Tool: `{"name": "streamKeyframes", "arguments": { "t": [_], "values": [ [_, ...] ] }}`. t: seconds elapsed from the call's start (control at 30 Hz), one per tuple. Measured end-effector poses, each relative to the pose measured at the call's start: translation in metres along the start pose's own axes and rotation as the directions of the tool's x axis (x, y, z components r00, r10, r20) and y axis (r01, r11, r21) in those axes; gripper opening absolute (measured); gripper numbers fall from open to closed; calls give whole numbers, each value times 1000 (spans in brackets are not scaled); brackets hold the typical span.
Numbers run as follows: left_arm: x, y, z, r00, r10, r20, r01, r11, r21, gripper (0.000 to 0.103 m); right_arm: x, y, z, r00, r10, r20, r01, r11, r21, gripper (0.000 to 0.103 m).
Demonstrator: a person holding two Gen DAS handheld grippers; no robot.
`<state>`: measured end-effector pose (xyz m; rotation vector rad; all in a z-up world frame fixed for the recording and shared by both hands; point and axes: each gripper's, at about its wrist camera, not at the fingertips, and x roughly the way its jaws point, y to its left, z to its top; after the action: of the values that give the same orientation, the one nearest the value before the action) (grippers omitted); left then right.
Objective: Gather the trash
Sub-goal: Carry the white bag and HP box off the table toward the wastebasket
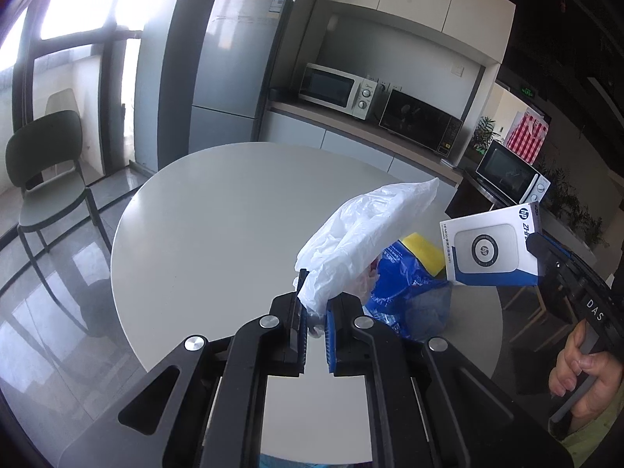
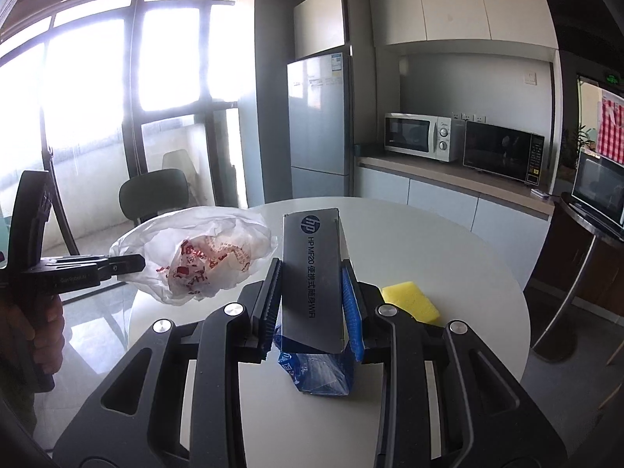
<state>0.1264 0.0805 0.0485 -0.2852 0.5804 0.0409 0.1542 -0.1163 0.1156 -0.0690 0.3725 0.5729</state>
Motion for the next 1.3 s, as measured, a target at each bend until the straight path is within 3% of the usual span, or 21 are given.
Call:
{"name": "streamKeyframes", "arguments": {
  "t": [0.33, 0.8, 1.1, 1.3],
  "values": [
    [-35, -8, -32, 1000, -10, 10, 10, 1000, 1, 6, -57, 6, -2, 999, 8, 41, -9, 1000, 20, 28],
    [-77, -13, -91, 999, -33, -42, 35, 999, 42, 6, -110, 18, -54, 995, 94, -36, -90, 991, 95, 28],
    [-69, -9, -141, 983, -24, -182, 35, 998, 59, 6, -125, 26, -107, 981, 126, -144, -110, 987, 114, 28],
    [-51, -7, -170, 963, -4, -268, 24, 997, 69, 6, -116, 27, -147, 964, 137, -227, -107, 985, 138, 28]
  ]
}}
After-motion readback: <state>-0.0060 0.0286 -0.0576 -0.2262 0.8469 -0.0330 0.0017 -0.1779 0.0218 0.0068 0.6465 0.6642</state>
